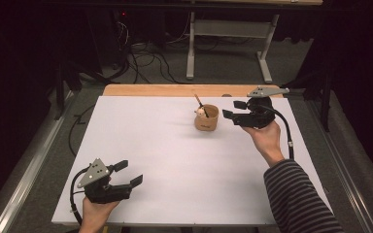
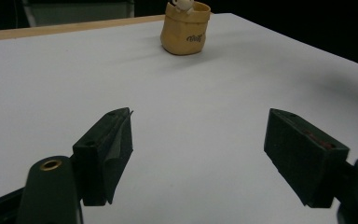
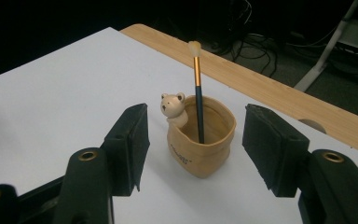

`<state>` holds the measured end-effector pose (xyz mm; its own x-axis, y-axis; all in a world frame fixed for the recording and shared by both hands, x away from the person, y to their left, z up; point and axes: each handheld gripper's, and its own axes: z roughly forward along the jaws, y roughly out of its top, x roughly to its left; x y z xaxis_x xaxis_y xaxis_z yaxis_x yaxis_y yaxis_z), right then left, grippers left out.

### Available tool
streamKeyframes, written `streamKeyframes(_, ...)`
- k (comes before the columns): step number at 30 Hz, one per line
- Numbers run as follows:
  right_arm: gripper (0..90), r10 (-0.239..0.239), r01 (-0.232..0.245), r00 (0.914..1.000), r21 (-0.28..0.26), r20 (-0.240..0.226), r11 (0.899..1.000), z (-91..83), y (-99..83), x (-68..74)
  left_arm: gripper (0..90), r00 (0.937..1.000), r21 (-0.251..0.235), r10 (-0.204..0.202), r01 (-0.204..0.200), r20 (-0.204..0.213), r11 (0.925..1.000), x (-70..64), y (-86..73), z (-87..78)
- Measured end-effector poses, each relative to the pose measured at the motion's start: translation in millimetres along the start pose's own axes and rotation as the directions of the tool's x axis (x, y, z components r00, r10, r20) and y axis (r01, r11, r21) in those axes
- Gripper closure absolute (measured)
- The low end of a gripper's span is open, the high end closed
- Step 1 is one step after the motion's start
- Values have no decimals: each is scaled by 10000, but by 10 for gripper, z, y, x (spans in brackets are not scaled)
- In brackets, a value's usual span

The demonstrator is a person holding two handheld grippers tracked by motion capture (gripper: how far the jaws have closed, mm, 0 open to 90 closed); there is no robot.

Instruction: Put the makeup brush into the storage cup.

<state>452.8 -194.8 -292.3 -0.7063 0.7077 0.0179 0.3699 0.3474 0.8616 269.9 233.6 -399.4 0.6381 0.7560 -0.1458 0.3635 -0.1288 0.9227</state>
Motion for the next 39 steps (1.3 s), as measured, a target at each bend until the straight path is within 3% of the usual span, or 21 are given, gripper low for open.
streamKeyframes(18, 424, 180, -181, 9998, -204, -71, 9996, -144, -106, -21, 243, 10000, -15, -57, 57, -13, 10000, 7, -1, -4)
streamKeyframes(39, 415, 117, -128, 9997, -563, -197, 9983, -383, -276, 64, 244, 10000, -26, -38, 38, -29, 10000, -3, -1, -2)
